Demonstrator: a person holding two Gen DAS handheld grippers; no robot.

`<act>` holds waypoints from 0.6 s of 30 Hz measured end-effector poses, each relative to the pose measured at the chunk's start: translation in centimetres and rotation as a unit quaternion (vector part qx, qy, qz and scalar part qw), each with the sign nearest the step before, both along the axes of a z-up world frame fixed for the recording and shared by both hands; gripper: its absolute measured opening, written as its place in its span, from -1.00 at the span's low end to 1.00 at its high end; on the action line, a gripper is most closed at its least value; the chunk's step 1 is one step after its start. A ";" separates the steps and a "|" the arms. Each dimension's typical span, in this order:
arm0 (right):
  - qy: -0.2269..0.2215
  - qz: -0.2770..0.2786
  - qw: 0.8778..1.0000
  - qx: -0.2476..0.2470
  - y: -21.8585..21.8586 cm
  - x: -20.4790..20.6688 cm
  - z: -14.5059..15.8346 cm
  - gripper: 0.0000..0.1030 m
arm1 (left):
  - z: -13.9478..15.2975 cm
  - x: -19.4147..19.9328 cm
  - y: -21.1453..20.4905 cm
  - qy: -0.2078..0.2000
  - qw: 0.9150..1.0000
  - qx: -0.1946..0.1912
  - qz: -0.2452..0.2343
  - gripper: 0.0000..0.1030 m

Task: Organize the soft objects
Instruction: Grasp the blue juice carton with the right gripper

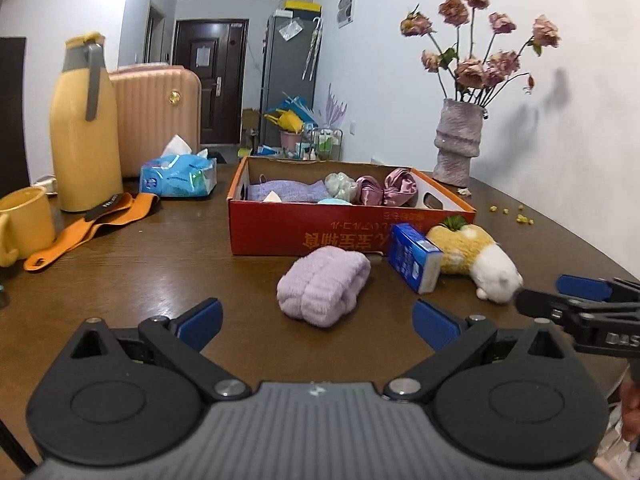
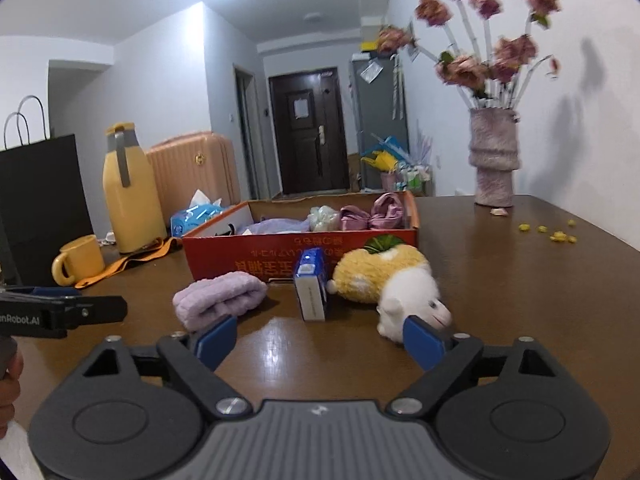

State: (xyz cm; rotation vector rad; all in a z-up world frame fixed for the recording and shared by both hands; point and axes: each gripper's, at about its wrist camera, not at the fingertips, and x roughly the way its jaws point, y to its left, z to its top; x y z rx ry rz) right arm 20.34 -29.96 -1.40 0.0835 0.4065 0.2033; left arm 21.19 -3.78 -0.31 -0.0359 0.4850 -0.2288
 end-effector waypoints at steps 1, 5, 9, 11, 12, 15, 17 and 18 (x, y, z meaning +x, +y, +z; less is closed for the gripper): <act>0.004 0.005 1.000 -0.004 0.5 1.5 0.0 0.65 | 0.0 0.9 -0.1 0.002 1.000 0.002 0.000 1.00; 0.032 0.018 0.999 -0.029 2.7 7.7 -0.7 0.48 | -0.1 3.6 -0.2 0.006 1.000 0.004 0.011 1.00; 0.053 0.002 0.998 -0.033 3.8 11.9 -2.3 -0.17 | -0.5 4.9 0.5 0.016 1.000 0.001 0.021 1.00; 0.062 -0.010 0.998 -0.015 3.3 12.4 -2.9 -0.57 | -0.8 5.2 0.8 0.023 0.999 0.003 0.026 1.00; 0.059 -0.006 0.998 0.003 2.9 12.1 -2.9 -0.56 | -0.9 5.3 0.9 0.024 0.999 0.004 0.027 1.00; 0.081 0.060 0.993 0.054 1.8 9.7 -2.6 -0.56 | -1.2 5.4 1.0 0.033 0.999 0.003 0.023 1.00; 0.119 0.143 0.978 0.094 1.0 8.1 -2.6 -0.56 | -1.8 5.5 0.4 0.048 0.999 0.004 0.015 1.00; 0.140 0.182 0.966 0.116 0.5 7.4 -2.7 -0.55 | -2.2 5.4 0.0 0.056 0.998 0.005 0.010 1.00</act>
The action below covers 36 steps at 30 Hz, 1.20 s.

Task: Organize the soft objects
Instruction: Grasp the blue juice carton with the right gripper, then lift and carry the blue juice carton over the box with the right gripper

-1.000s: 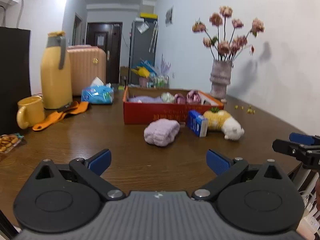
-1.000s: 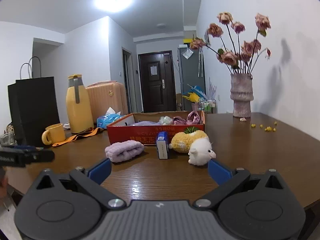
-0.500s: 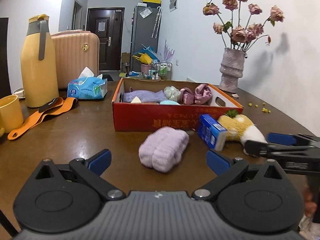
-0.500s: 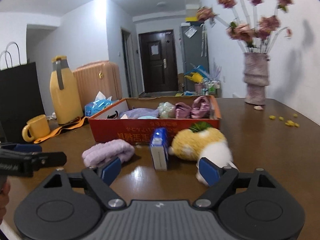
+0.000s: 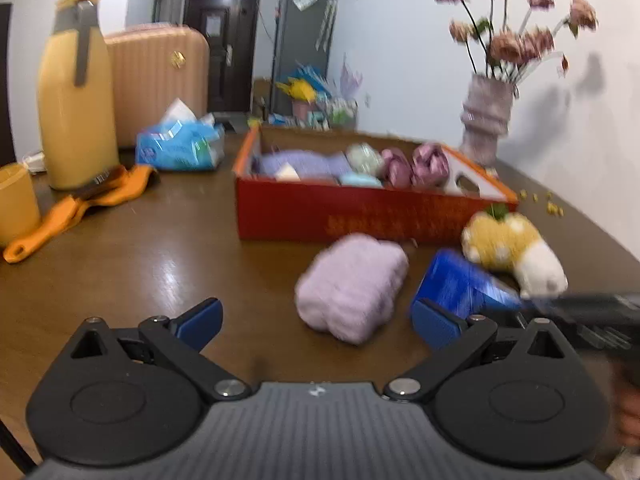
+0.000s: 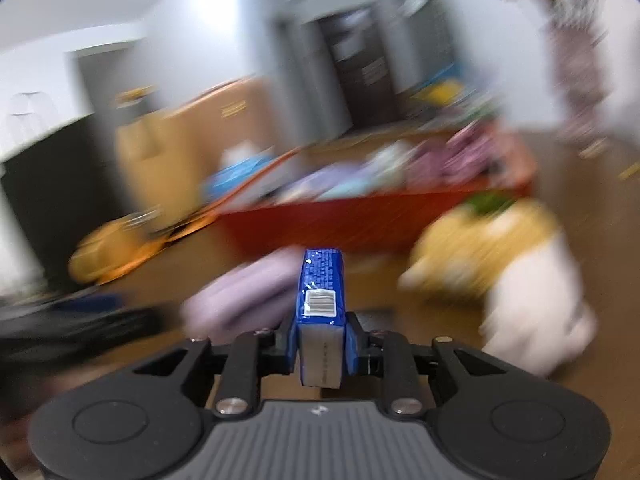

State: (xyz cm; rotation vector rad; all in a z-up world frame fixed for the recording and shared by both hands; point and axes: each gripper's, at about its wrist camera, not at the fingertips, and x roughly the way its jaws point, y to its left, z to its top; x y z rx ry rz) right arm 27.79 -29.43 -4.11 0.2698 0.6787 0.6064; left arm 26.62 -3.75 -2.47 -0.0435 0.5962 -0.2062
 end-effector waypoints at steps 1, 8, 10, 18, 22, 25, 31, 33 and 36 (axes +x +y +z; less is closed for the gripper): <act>0.014 0.023 0.999 0.018 -0.5 -0.7 -0.2 -0.54 | -0.4 -0.1 -0.4 0.006 1.000 -0.003 -0.009 1.00; -0.012 -0.125 0.990 -0.063 -3.0 -1.9 -0.6 0.05 | -1.1 -1.2 -3.8 0.019 0.998 -0.011 -0.058 1.00; -0.024 -0.151 0.986 -0.059 -3.7 -2.6 -0.3 0.05 | -0.8 -1.5 -4.3 0.012 0.997 -0.018 -0.072 0.99; -0.008 -0.089 0.996 -0.008 -3.3 -5.7 -0.8 -0.22 | -1.2 0.8 -5.7 0.049 0.993 -0.025 -0.101 0.09; 0.011 -0.056 0.998 0.029 -3.2 -5.9 -1.3 -0.32 | -1.8 2.1 -5.2 0.097 0.986 -0.080 -0.109 -0.13; 0.020 -0.068 0.996 0.056 -3.1 -5.9 -1.8 -0.47 | -1.8 1.7 -4.6 0.127 0.982 -0.106 -0.097 -0.21; 0.012 -0.133 0.989 0.071 -3.9 -4.3 -1.9 -0.63 | -2.1 -2.1 -3.6 0.174 0.960 -0.175 -0.132 -0.19; 0.003 -0.134 0.989 0.057 -3.8 -4.2 -1.6 -0.63 | -1.7 -2.5 -3.6 0.156 0.965 -0.166 -0.130 -0.10; -0.008 -0.122 0.992 0.042 -3.4 -4.4 -1.2 -0.62 | -1.2 -2.0 -3.1 0.131 0.974 -0.156 -0.102 -0.03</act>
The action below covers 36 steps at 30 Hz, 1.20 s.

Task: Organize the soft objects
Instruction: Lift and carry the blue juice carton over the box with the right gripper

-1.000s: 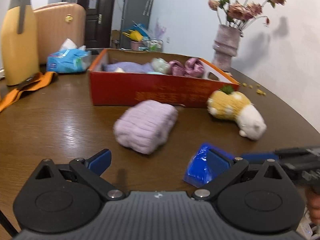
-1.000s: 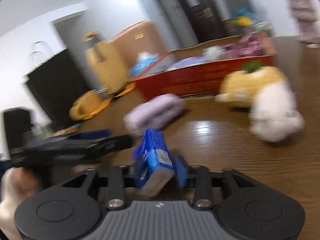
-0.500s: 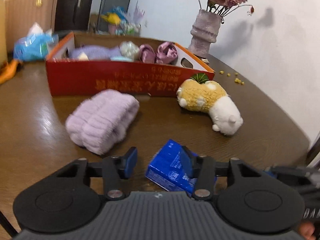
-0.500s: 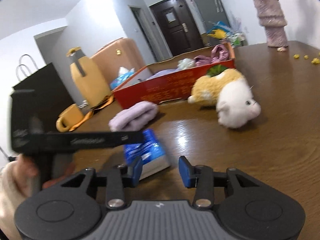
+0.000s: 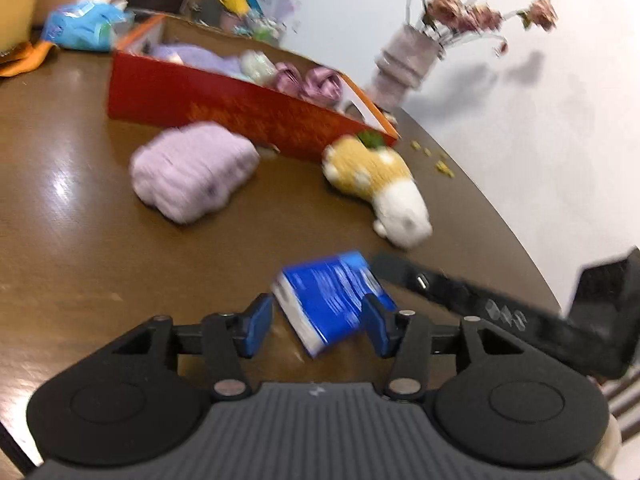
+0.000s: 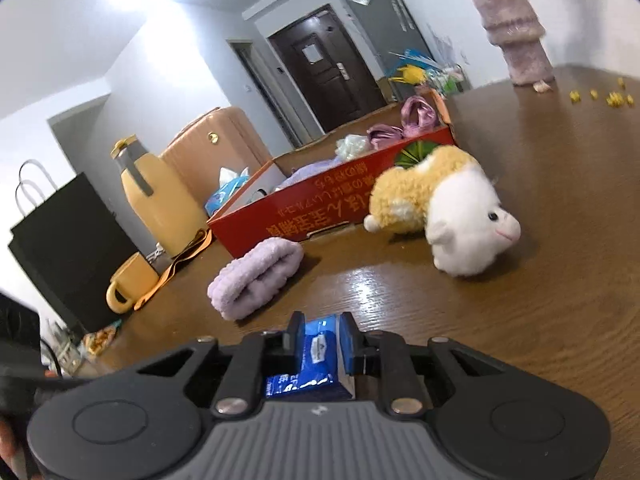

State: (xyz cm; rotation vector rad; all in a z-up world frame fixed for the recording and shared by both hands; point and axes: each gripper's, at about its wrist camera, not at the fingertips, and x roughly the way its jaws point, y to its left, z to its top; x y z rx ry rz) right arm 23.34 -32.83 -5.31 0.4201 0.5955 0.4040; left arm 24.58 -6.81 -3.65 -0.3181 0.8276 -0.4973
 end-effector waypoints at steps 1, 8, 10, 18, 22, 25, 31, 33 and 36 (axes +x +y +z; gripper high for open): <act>0.000 0.003 1.000 -0.001 0.0 -0.1 0.0 -0.60 | -0.1 0.4 0.1 0.004 1.000 -0.005 0.002 -0.03; 0.025 -0.017 1.000 -0.005 0.2 0.2 -1.6 -0.32 | -1.3 0.8 -1.1 0.002 0.999 0.020 0.025 -0.16; 0.027 -0.011 1.000 -0.002 0.2 0.2 -1.6 -0.44 | -1.3 0.9 -0.9 0.004 0.999 0.018 0.027 -0.27; 0.027 -0.013 1.000 -0.003 0.3 -0.1 -1.1 -0.55 | -1.0 0.8 -1.0 0.000 1.000 0.014 0.017 -0.59; -0.005 -0.016 1.000 -0.008 0.5 1.3 1.3 -0.56 | 1.2 2.1 -1.1 -0.057 0.998 0.017 0.008 -0.59; -0.050 -0.027 0.998 -0.028 0.4 4.8 4.7 -0.56 | 4.4 6.4 -1.3 -0.093 0.996 0.007 -0.007 -0.59; -0.053 -0.046 0.996 -0.048 -0.5 17.4 9.9 -0.56 | 8.7 20.1 -2.1 -0.085 0.996 -0.014 -0.032 -0.60; -0.039 -0.054 0.995 -0.079 0.0 22.1 10.1 -0.56 | 8.4 25.3 -2.5 -0.050 0.998 -0.017 -0.032 -0.60; 0.005 -0.056 0.992 -0.112 1.0 27.8 8.8 -0.56 | 6.5 31.0 -3.6 -0.009 1.000 0.002 -0.027 -0.60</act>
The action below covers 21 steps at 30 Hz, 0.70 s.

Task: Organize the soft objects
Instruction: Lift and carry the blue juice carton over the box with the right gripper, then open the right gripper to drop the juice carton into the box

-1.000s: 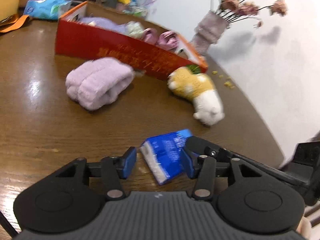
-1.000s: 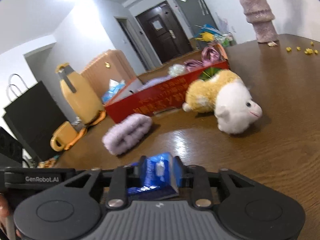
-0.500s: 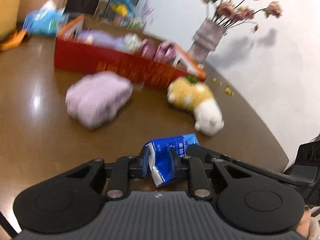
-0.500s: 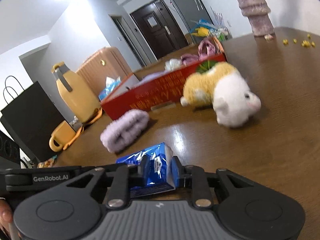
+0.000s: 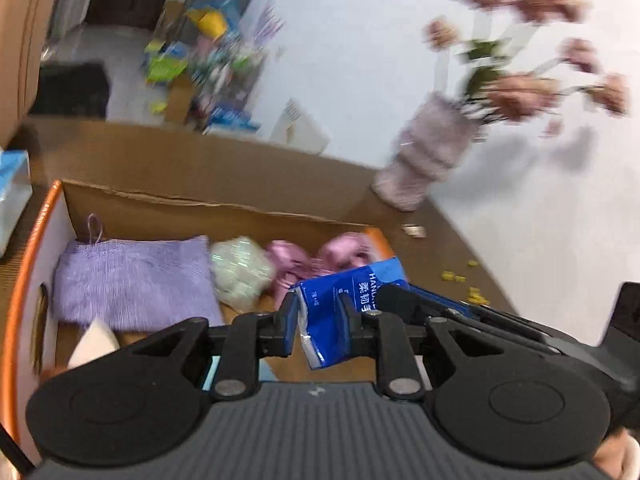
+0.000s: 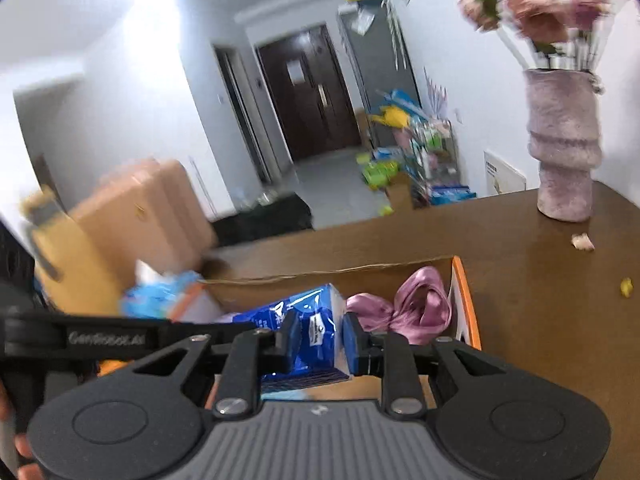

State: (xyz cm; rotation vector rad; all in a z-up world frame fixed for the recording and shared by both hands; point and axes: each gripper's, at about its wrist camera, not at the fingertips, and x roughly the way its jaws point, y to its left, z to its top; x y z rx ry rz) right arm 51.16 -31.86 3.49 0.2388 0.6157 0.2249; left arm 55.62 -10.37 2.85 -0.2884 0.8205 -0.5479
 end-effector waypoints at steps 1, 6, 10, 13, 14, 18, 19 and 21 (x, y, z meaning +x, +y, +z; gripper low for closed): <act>0.018 0.002 1.000 -0.005 0.3 1.5 -0.7 -0.56 | -0.8 1.2 -0.4 0.005 1.000 0.018 0.002 -0.60; 0.118 0.039 0.992 -0.021 2.4 7.3 -5.0 -0.61 | -4.0 3.7 0.6 0.043 0.997 0.070 0.006 -0.62; 0.132 0.089 0.987 -0.037 4.8 7.6 -4.6 -0.55 | -3.8 2.9 1.9 0.033 0.994 0.101 0.006 -0.56; 0.145 0.110 0.983 -0.032 5.7 7.6 -4.9 -0.48 | -3.1 2.4 2.8 0.025 0.994 0.108 0.013 -0.47; 0.144 0.105 0.984 -0.026 5.6 7.5 -4.8 -0.47 | -2.7 2.3 3.2 0.021 0.994 0.107 0.019 -0.40; 0.127 0.092 0.987 -0.022 4.2 6.2 -2.9 -0.47 | -0.5 1.3 4.5 0.000 0.993 0.117 0.029 -0.25; 0.120 0.088 0.989 -0.024 3.7 5.7 -1.9 -0.47 | 0.3 0.8 4.9 -0.008 0.992 0.119 0.031 -0.20; 0.098 0.079 0.992 -0.031 2.8 4.3 0.6 -0.47 | 2.3 -0.4 5.4 -0.028 0.991 0.129 0.039 -0.14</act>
